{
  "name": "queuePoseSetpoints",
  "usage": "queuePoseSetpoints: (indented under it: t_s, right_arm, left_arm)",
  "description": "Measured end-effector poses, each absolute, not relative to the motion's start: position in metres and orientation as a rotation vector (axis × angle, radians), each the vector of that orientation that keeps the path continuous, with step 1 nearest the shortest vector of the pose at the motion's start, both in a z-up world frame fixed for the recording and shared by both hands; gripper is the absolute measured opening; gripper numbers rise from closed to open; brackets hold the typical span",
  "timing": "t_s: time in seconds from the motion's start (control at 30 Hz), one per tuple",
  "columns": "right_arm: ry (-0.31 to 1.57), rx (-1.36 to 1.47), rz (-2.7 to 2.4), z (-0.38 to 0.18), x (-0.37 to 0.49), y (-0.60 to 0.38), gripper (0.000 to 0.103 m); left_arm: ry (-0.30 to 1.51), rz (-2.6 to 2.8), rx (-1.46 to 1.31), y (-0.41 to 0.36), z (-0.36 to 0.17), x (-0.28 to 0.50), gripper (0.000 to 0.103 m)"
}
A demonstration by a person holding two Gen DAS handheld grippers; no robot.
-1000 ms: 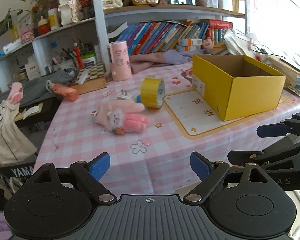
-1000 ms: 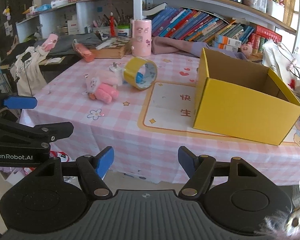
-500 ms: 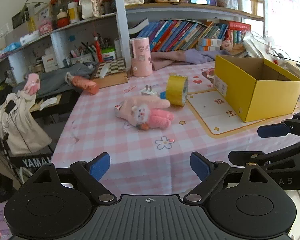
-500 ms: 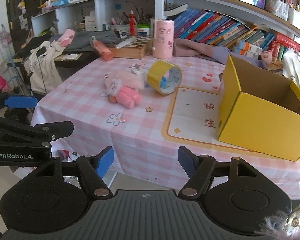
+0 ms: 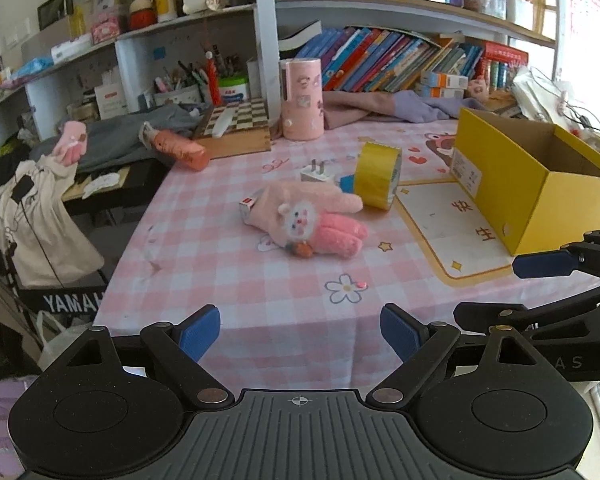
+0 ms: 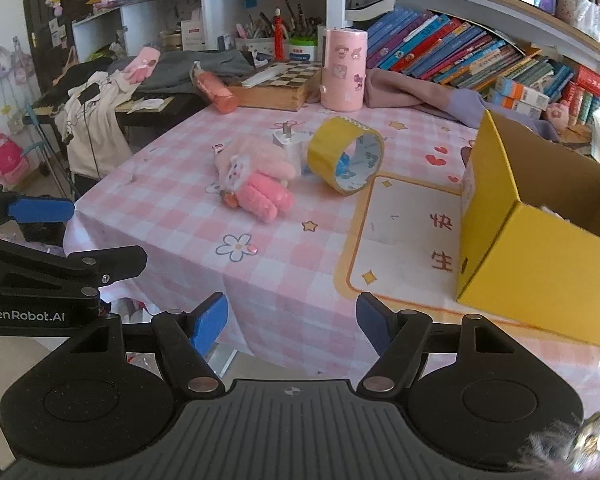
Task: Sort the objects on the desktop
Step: 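Move the left gripper to the pink plush toy while the right approaches the yellow tape roll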
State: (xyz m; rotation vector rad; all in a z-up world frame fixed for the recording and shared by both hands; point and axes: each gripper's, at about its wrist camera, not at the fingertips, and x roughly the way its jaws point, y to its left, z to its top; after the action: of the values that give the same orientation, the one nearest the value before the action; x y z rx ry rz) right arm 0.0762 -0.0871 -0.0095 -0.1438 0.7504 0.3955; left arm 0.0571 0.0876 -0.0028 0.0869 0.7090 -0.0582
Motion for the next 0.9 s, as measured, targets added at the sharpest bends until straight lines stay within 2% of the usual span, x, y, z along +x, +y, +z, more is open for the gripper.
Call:
queuePoseSetpoints:
  t_s: [0.9]
  right_arm:
    - [0.747, -0.163, 0.47, -0.011, 0.203, -0.094, 0.071]
  left_arm:
    - [0.735, 0.064, 0.02, 0.08, -0.003, 0.169, 0.09]
